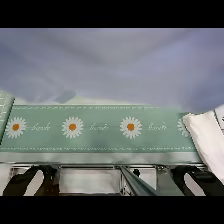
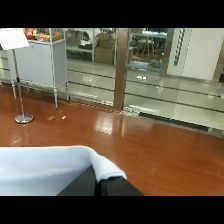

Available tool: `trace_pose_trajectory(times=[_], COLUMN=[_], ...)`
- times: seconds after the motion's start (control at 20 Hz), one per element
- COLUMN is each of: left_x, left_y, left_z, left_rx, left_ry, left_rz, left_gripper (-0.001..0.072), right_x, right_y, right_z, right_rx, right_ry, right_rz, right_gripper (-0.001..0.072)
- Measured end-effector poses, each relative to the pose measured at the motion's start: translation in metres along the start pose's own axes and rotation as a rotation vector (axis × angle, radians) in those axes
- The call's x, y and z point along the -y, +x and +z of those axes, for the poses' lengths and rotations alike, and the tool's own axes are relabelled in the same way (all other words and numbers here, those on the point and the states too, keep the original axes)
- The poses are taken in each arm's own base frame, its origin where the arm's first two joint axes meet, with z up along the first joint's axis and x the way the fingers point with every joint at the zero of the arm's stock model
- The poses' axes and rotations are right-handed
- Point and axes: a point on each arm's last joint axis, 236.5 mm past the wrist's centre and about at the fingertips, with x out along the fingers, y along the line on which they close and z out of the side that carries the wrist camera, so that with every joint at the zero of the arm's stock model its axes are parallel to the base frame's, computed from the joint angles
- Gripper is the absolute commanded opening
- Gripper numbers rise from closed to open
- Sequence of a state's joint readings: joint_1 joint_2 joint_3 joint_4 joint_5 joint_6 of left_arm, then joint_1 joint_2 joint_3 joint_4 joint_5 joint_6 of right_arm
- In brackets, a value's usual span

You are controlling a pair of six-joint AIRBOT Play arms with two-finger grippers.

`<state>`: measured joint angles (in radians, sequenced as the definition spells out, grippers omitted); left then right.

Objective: Fold the shirts.

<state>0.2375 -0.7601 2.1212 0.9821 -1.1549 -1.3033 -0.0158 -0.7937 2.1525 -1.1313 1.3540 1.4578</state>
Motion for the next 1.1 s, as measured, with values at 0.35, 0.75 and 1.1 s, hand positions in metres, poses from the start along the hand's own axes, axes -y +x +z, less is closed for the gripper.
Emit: trace_pose_trajectory(times=[0.35, 0.75, 1.1], left_x=[-0.006, -0.026, -0.027], left_y=[-0.009, 0.066, 0.161], left_z=[-0.068, -0.264, -0.408], left_rx=[-0.192, -0.585, -0.743], left_ry=[-0.051, -0.363, -0.53], left_rz=[0.039, -0.032, -0.052], left_gripper=[0.0019, 0.0019, 0.0019], right_x=[-0.006, 0.053, 0.112], right_y=[-0.015, 0.085, 0.209], right_z=[-0.052, -0.221, -0.362], right_rx=[-0.182, -0.594, -0.81], right_ry=[0.044, 0.244, 0.418], right_rz=[0.0, -0.06, -0.109], right_gripper=[0.0025, 0.0025, 0.0025])
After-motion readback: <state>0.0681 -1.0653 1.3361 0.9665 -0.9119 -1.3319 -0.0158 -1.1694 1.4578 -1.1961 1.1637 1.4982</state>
